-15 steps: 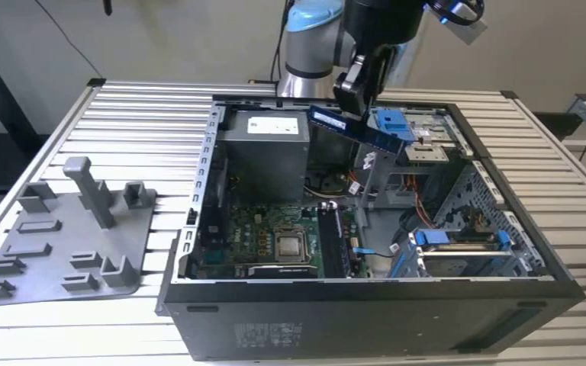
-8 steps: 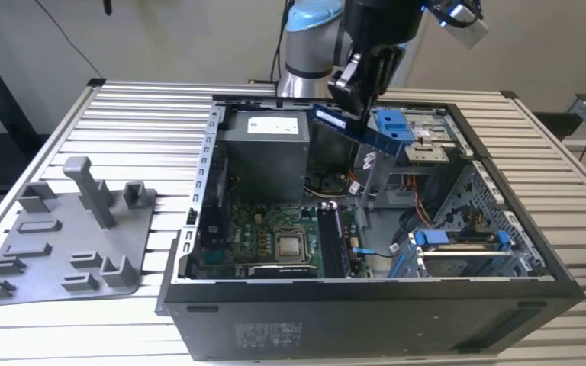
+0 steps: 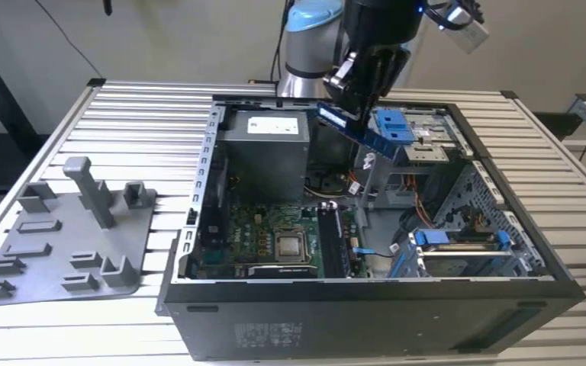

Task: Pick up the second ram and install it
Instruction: 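Insert the second ram into the second slot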

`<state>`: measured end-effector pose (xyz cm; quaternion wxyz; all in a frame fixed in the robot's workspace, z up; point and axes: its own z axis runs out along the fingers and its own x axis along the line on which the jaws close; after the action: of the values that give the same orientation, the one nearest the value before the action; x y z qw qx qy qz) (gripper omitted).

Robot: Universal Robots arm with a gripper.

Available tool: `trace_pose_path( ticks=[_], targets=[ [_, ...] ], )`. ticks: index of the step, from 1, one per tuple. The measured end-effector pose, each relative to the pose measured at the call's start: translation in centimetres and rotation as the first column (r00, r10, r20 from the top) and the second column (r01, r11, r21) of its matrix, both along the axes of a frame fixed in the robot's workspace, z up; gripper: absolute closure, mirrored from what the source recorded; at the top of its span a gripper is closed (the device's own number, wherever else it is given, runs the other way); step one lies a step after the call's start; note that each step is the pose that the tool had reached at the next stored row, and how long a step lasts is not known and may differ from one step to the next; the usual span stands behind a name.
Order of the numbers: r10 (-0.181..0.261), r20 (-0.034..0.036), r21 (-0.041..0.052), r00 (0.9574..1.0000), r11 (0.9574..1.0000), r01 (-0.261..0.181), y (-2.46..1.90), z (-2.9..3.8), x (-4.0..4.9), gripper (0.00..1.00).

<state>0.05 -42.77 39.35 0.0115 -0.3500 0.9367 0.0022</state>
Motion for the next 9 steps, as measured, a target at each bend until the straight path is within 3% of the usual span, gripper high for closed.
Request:
trace_pose_path(
  ticks=[5,9],
  targets=[
    [-0.079,0.0001,0.0,0.9968,0.9968,0.079,0.0,0.0,0.0,0.86],
    [-0.143,0.0,0.0,0.9897,0.9897,0.143,0.0,-0.01,0.0,0.86]
  ],
)
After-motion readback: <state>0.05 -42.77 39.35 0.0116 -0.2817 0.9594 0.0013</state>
